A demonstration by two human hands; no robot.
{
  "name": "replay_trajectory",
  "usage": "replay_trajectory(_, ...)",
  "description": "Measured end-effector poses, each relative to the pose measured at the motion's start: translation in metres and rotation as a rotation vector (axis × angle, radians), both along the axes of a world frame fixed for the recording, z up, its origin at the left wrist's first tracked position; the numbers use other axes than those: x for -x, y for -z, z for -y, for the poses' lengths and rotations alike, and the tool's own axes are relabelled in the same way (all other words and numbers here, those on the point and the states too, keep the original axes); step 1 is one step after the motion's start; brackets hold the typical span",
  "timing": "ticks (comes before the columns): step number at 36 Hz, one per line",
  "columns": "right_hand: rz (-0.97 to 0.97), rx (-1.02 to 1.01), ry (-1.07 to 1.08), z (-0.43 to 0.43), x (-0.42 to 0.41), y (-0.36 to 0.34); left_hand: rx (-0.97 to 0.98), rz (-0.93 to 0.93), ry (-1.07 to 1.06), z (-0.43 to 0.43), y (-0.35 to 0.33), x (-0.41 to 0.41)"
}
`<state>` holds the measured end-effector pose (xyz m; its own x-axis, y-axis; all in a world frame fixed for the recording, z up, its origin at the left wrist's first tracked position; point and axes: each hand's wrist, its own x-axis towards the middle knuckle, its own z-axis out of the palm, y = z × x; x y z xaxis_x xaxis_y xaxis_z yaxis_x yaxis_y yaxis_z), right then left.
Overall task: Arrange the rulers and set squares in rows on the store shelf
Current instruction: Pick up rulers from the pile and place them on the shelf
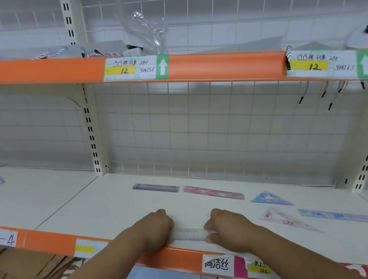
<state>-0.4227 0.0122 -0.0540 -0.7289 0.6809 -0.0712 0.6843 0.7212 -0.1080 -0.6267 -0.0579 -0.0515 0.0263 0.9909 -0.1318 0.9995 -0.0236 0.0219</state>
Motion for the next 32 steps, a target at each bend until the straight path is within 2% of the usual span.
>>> replay_trajectory(11,-0.036,0.025,-0.050,-0.003,-0.004,0.001,-0.061,-0.007,0.040,0.001,0.003,0.007)
replay_trajectory(32,-0.075,-0.032,-0.097,0.003,0.011,-0.012,-0.130,0.067,-0.059,0.015,0.000,0.019)
